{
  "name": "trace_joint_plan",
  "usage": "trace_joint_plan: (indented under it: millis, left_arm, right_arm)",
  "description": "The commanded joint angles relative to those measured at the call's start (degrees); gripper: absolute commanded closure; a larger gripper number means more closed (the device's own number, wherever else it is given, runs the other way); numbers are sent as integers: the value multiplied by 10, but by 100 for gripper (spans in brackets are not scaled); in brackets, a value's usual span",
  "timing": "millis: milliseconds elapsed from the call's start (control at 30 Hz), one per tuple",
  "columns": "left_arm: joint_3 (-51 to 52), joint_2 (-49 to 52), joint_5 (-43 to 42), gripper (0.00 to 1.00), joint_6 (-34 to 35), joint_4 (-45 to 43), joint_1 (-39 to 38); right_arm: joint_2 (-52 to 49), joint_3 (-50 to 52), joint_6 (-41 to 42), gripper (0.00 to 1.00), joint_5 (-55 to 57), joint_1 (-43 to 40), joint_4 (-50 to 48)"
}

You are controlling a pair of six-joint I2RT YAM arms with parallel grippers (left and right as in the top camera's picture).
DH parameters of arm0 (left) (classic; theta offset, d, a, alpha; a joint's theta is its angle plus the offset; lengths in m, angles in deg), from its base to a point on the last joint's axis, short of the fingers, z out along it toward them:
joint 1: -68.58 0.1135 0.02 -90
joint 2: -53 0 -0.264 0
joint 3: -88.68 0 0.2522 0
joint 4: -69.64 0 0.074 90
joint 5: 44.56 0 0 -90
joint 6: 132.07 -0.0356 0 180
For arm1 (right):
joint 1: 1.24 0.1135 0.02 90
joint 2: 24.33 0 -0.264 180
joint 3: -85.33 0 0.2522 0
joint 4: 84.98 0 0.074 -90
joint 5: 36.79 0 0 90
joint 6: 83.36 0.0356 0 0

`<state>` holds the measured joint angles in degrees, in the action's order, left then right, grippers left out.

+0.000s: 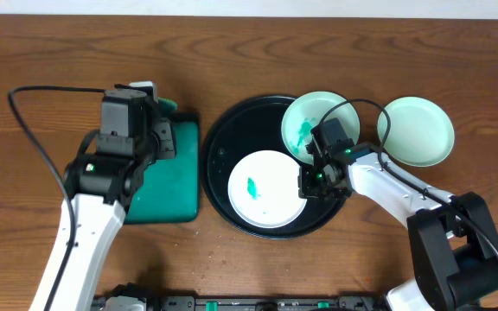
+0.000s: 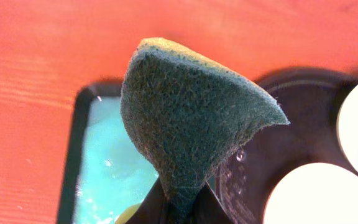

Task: Clean dirty plates on tray and stack at the side
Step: 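Lower the left gripper into the green tray and grasp the sponge, then move the sponge with the left gripper onto the white plate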

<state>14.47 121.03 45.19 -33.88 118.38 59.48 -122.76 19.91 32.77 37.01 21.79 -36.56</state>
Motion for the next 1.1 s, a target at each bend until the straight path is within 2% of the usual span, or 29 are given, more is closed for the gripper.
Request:
trace_joint_plan:
  millis: [0, 300, 1067]
  left_arm:
    - [-6, -32, 40, 93, -35, -15, -14]
    - [-6, -65, 52, 93, -50, -21, -22]
    - [-6, -64, 59, 93, -56, -23, -22]
  right_arm:
    - [-20, 8, -1, 99, -8, 16, 5]
    - [-20, 8, -1, 99, -8, 16, 5]
    - [-20, 8, -1, 99, -8, 16, 4]
